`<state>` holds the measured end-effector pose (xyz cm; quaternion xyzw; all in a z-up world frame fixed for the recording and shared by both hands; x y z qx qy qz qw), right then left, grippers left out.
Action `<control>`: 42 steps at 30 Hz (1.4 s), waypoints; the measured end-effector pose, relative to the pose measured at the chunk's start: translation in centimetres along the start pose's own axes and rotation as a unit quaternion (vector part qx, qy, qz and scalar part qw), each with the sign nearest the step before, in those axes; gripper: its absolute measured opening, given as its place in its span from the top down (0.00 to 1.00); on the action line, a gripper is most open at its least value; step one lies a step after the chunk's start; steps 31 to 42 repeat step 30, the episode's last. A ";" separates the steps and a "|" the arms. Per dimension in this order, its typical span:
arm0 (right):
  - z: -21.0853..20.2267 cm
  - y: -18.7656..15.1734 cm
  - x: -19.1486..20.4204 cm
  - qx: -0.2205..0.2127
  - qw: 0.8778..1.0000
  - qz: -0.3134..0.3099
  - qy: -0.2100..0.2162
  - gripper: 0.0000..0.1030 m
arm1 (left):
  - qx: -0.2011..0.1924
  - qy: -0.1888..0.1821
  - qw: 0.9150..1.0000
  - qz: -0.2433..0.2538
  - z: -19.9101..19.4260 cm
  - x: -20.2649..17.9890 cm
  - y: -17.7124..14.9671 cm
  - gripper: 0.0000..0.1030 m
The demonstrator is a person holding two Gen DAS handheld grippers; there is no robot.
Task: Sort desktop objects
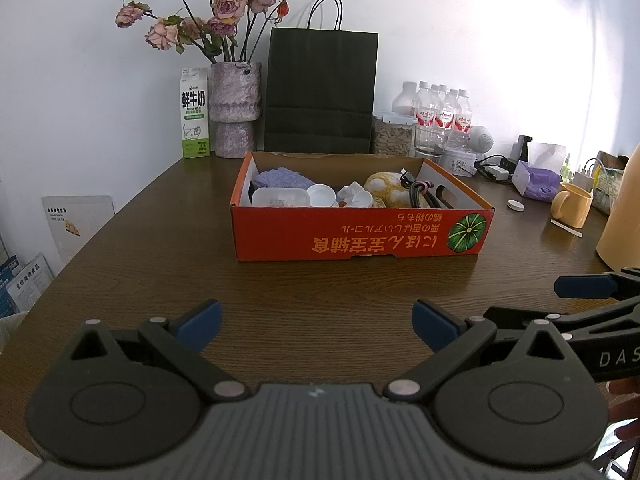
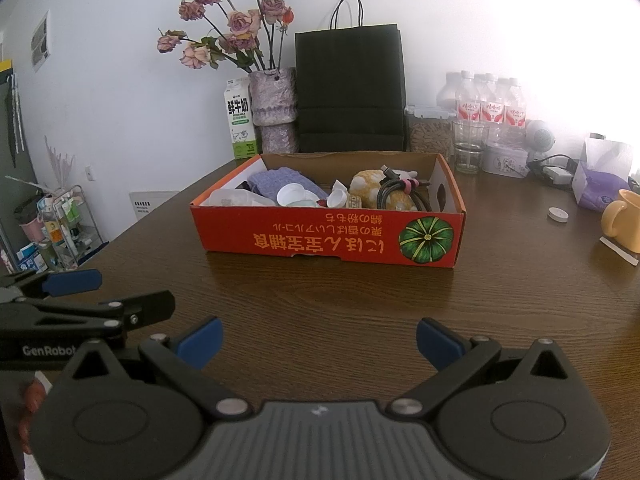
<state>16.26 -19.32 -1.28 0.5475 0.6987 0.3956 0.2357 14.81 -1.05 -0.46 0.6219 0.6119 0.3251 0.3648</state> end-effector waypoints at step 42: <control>0.2 -0.2 -0.1 0.001 1.000 0.000 0.000 0.00 | 0.003 0.002 1.000 0.000 0.1 0.1 -0.1 0.00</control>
Point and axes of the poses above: each gripper's, at about its wrist camera, not at the fingertips, and z roughly the way its jaws point, x to its left, y to its top, the point moved 6 cm from there along z, roughly the way its jaws point, and after that the axes turned 1 degree about x, right-handed, at the moved point
